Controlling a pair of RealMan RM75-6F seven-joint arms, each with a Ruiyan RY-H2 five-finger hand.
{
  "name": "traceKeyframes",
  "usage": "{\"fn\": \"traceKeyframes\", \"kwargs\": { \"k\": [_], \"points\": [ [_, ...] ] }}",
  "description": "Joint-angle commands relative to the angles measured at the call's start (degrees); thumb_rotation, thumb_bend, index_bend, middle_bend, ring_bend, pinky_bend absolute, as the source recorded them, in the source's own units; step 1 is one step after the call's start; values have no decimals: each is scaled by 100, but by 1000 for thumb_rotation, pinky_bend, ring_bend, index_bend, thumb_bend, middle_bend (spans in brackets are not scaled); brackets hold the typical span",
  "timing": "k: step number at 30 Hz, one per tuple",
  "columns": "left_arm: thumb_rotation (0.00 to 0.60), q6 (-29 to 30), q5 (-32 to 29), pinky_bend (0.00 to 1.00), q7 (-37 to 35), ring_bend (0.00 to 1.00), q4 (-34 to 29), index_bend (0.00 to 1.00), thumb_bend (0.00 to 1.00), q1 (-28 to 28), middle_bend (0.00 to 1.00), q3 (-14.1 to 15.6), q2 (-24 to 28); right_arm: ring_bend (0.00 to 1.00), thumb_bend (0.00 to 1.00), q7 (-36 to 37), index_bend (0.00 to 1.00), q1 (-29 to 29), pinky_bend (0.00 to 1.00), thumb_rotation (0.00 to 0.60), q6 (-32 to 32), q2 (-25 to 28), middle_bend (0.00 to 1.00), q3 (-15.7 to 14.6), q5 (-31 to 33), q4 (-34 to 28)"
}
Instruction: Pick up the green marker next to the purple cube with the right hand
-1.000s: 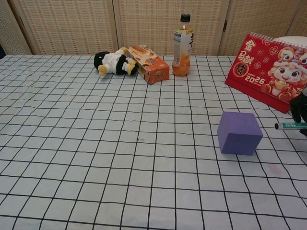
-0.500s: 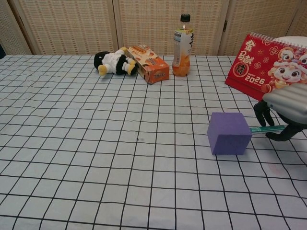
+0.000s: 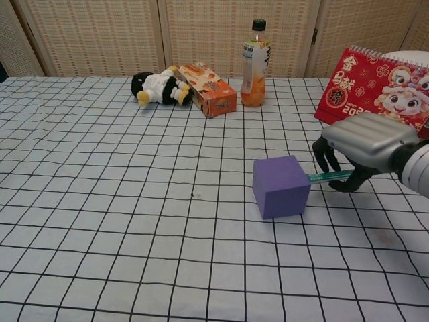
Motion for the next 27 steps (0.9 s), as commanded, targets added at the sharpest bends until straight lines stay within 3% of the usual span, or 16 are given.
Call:
{"fn": "traceKeyframes", "kwargs": {
  "k": [1,16,27],
  "points": [
    [600,7,-4,99,-20,0,7,18,413,4,0,-3,9,623,467,-135,908,130,392,600,-29,-120,826,27,67,-59],
    [600,14,6,99,-118,0,24,19,412,10,0,4,44,623,467,-645,908,701,392,600,-156,-718,826,104,426,-100],
    [600,111,70,100,-135,0,0,19,413,57,0,30,75,623,467,-926,908,703,392,600,187,-570,826,-220,421,-583]
  ]
}}
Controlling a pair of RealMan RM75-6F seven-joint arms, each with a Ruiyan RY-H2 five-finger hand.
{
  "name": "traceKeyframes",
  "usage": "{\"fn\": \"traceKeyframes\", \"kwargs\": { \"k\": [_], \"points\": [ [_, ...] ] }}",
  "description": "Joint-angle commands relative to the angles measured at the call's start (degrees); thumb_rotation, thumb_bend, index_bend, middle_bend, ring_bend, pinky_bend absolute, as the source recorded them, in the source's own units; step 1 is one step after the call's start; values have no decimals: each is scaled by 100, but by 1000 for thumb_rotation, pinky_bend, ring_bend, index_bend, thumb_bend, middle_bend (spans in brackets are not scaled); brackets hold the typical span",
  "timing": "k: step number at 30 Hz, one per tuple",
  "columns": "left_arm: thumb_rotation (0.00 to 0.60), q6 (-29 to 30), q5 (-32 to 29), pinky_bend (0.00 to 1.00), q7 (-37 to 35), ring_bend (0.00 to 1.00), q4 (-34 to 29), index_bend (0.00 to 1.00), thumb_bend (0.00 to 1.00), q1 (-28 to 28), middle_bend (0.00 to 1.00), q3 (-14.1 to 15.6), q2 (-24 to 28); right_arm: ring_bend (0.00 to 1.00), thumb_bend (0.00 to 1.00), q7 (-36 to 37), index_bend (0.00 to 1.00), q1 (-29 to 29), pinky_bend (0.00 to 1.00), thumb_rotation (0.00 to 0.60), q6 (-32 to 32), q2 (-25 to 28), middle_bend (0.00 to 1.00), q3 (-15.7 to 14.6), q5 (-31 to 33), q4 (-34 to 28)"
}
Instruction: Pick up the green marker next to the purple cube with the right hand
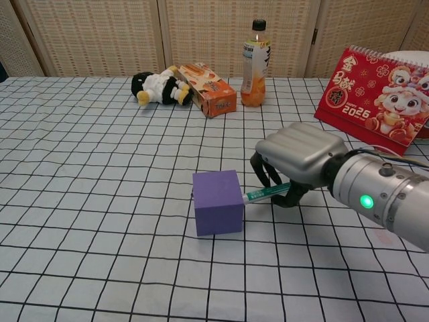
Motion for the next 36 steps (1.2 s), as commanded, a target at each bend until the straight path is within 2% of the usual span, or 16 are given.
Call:
{"fn": "traceKeyframes", "kwargs": {
  "k": [1,9,17,26,36],
  "points": [
    [600,24,20,99,9,0,-10,19,412,13,0,10,4,623,467,-51,908,9,392,600,57,33,826,-61,9,-91],
    [600,56,57,100,-34,0,-22,19,412,23,0,19,21,623,467,-131,908,132,392,600,134,-115,826,-33,93,-99],
    [600,26,61,100,-100,0,-8,19,413,11,0,25,37,623,467,-244,908,423,392,600,40,-571,826,155,324,203],
    [600,44,65,100,-188,0,-3,19,413,19,0,23,69,623,467,-449,908,880,392,600,60,-1236,826,535,540,704],
    [600,9,92,100,-316,0,12,19,412,-2,0,38,107,623,467,-563,908,1473,392,600,-64,-2095,826,1026,908,1583]
  ]
}}
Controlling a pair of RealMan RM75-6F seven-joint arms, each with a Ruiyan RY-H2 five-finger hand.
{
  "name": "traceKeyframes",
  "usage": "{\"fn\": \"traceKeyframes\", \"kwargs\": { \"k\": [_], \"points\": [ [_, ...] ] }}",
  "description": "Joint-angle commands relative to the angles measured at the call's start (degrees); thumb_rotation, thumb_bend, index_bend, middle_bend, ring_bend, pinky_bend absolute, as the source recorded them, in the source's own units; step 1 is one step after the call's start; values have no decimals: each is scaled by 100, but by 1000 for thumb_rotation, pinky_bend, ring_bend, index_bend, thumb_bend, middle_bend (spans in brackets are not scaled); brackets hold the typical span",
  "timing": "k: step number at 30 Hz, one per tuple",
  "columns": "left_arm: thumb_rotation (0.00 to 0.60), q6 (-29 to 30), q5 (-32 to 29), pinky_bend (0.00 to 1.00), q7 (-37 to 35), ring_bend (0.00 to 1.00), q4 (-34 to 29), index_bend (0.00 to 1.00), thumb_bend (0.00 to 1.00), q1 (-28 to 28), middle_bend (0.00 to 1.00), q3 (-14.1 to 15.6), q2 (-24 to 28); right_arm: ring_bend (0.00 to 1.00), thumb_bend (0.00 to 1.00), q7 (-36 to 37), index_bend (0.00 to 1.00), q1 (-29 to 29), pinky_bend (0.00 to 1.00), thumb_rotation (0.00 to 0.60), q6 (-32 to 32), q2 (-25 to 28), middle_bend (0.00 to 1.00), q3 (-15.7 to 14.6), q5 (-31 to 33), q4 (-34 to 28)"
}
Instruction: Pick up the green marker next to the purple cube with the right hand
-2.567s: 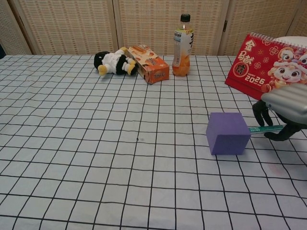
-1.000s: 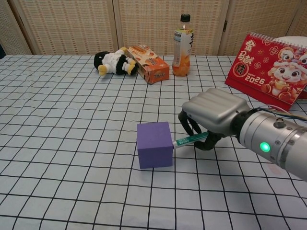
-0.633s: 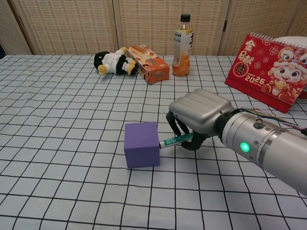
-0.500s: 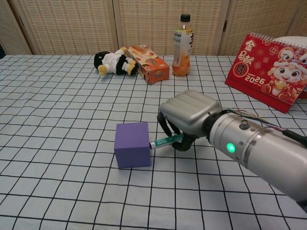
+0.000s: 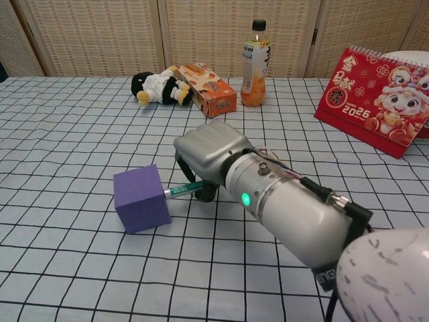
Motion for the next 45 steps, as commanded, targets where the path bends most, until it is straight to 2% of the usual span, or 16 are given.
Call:
{"fn": "traceKeyframes", "kwargs": {
  "k": [1,14,20,26,30,35,40,42,43,45],
  "points": [
    [600,-1,5,100,-24,0,9,19,412,-2,0,2,7,623,467,21,908,229,392,600,-76,-304,826,192,110,319],
    [600,40,38,100,-75,0,30,19,412,13,0,16,25,623,467,481,908,793,392,600,-166,-1230,826,601,-67,1383],
    [600,54,36,101,-78,0,31,19,411,17,0,12,28,623,467,453,908,733,392,600,-71,-1170,826,530,-149,1412],
    [600,120,100,100,-24,0,3,19,412,42,0,36,25,623,467,295,908,243,392,600,297,-440,826,157,-244,687],
    [600,151,122,101,31,0,-16,19,412,53,0,41,15,623,467,204,908,-303,392,600,781,441,826,-332,-469,-272],
    [600,140,112,100,125,0,-41,19,411,48,0,36,-10,623,466,384,891,-991,392,600,1341,1419,826,-988,-821,-1144],
    [600,132,106,101,227,0,-59,19,411,43,0,31,-42,599,466,847,768,-1485,392,600,1426,1955,808,-1432,-912,-1392],
    [600,122,120,101,279,0,-65,19,411,37,0,39,-59,550,466,1169,624,-1633,392,600,1313,2065,706,-1578,-986,-1316],
    [600,116,122,101,301,0,-69,19,411,34,0,42,-64,502,466,1298,507,-1685,390,600,1259,2093,607,-1621,-1009,-1266],
    [600,96,122,101,346,0,-75,19,411,30,0,50,-73,424,462,1564,338,-1780,379,600,1111,2144,480,-1681,-1023,-1172]
  ]
}}
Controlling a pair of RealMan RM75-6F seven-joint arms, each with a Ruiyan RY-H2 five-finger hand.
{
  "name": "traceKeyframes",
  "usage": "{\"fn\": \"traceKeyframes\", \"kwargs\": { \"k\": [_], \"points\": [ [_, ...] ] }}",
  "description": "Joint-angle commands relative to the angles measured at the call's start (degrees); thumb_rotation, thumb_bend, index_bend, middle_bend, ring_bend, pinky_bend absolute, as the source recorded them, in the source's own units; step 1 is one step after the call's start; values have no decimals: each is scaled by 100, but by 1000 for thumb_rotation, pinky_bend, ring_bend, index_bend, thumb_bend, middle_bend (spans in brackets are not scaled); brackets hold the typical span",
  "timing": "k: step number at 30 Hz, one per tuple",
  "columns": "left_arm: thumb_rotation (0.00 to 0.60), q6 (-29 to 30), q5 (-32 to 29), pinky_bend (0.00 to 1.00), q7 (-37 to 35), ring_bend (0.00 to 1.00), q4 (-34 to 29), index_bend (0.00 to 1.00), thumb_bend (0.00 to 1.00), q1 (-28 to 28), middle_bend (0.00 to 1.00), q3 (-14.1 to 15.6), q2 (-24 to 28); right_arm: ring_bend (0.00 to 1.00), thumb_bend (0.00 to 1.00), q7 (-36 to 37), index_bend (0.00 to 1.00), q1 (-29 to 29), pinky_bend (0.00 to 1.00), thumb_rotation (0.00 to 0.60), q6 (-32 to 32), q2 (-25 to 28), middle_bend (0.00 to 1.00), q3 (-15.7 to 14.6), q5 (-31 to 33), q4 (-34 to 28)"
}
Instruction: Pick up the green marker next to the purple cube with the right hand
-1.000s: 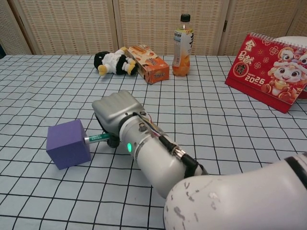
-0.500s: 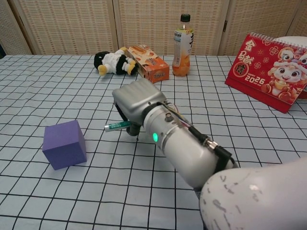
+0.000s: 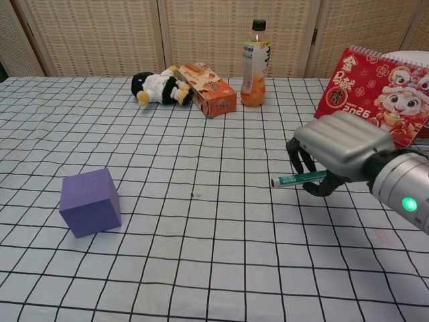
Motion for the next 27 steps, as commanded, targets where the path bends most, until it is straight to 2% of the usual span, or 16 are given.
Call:
{"fn": "traceKeyframes", "kwargs": {
  "k": [1,3,6,11,15,18,22,25,27],
  "points": [
    [600,-28,0,101,47,0,-11,19,412,-7,0,12,-12,386,457,560,256,-275,370,600,-245,190,422,-216,-116,145],
    [600,-37,-8,101,67,0,-12,19,411,-8,0,11,-12,317,439,788,105,-345,354,600,-351,234,321,-229,-158,195],
    [600,-50,-32,101,78,0,-8,19,411,-6,0,8,-11,242,392,1062,3,-456,329,600,-392,355,218,-263,-302,154],
    [600,-50,-62,101,109,0,-15,19,410,1,0,-1,-10,175,299,1280,0,-739,275,600,85,632,113,-329,-832,-88],
    [600,9,-117,101,130,0,-18,19,410,29,0,-43,-7,121,268,1670,0,-1104,250,600,773,1191,86,-409,-1513,-566],
    [600,15,-231,102,163,0,-10,19,411,56,0,-88,-7,29,232,2055,0,-1496,154,600,1410,1613,23,-539,-2038,-613],
    [600,-145,-461,102,329,0,-88,19,412,63,0,-117,23,0,219,3074,0,-2069,21,600,1977,1987,0,-769,-2445,-125],
    [600,-230,-623,110,551,0,-181,18,412,67,7,-150,33,0,219,3705,0,-2510,0,600,2233,2034,0,-860,-2446,538],
    [600,-228,-672,111,689,0,-225,18,413,71,18,-172,16,0,218,3845,0,-2631,0,600,2179,2056,0,-861,-2403,793]
  ]
}}
